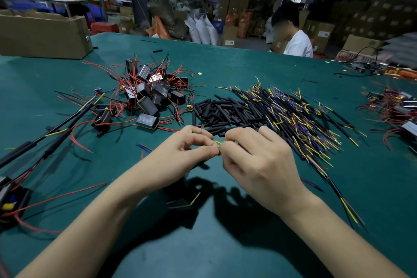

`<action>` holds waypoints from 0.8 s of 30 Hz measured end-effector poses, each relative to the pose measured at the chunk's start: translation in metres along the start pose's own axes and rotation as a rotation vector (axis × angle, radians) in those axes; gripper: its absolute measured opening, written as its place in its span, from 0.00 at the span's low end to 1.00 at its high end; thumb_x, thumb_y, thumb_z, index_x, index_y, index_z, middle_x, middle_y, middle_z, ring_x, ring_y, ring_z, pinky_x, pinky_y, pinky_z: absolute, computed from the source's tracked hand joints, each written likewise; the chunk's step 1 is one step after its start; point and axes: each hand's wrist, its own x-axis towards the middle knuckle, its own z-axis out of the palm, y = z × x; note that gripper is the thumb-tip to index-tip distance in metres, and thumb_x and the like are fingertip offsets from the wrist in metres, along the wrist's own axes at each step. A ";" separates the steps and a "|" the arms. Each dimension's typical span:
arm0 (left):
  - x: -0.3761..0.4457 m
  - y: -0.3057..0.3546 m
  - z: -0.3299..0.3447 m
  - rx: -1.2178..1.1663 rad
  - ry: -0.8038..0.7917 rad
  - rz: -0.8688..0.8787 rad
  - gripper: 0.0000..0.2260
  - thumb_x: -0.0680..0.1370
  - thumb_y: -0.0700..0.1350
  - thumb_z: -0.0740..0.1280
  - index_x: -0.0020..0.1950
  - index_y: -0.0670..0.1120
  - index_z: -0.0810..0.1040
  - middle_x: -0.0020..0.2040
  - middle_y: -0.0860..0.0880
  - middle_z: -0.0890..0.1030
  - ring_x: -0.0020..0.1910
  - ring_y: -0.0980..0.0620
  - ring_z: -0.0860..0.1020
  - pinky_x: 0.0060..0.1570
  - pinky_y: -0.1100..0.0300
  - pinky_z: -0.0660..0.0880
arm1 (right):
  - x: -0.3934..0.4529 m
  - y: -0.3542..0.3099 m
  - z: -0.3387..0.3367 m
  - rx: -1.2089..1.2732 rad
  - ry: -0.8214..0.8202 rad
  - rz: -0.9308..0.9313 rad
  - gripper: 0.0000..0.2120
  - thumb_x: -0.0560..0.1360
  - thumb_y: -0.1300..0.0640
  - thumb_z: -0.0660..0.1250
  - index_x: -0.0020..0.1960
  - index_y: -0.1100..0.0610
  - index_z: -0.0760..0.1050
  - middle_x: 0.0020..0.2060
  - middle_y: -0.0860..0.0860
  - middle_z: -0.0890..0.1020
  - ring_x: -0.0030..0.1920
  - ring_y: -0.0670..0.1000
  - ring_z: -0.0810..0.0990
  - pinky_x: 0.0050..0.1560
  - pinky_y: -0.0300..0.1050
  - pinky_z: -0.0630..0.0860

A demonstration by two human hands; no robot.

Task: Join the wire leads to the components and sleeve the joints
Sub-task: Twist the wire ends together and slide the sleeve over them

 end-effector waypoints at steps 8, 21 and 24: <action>-0.003 -0.007 0.009 0.696 0.219 0.399 0.09 0.72 0.58 0.66 0.42 0.54 0.79 0.53 0.55 0.75 0.59 0.55 0.69 0.58 0.53 0.57 | -0.003 0.007 -0.001 0.697 -0.313 0.543 0.07 0.73 0.59 0.69 0.37 0.53 0.76 0.32 0.41 0.76 0.32 0.44 0.71 0.34 0.36 0.66; -0.002 -0.007 0.004 0.539 0.183 0.308 0.08 0.69 0.56 0.66 0.35 0.54 0.79 0.49 0.58 0.75 0.55 0.58 0.71 0.59 0.55 0.61 | -0.005 0.004 -0.003 0.601 -0.385 0.398 0.04 0.75 0.59 0.67 0.42 0.56 0.77 0.35 0.44 0.77 0.33 0.45 0.73 0.35 0.42 0.71; 0.000 -0.008 0.002 0.444 0.176 0.201 0.12 0.64 0.63 0.61 0.33 0.57 0.78 0.50 0.58 0.75 0.58 0.58 0.71 0.65 0.52 0.61 | -0.004 -0.003 -0.004 0.143 -0.268 0.092 0.02 0.72 0.61 0.66 0.41 0.56 0.75 0.36 0.50 0.77 0.32 0.54 0.75 0.29 0.46 0.71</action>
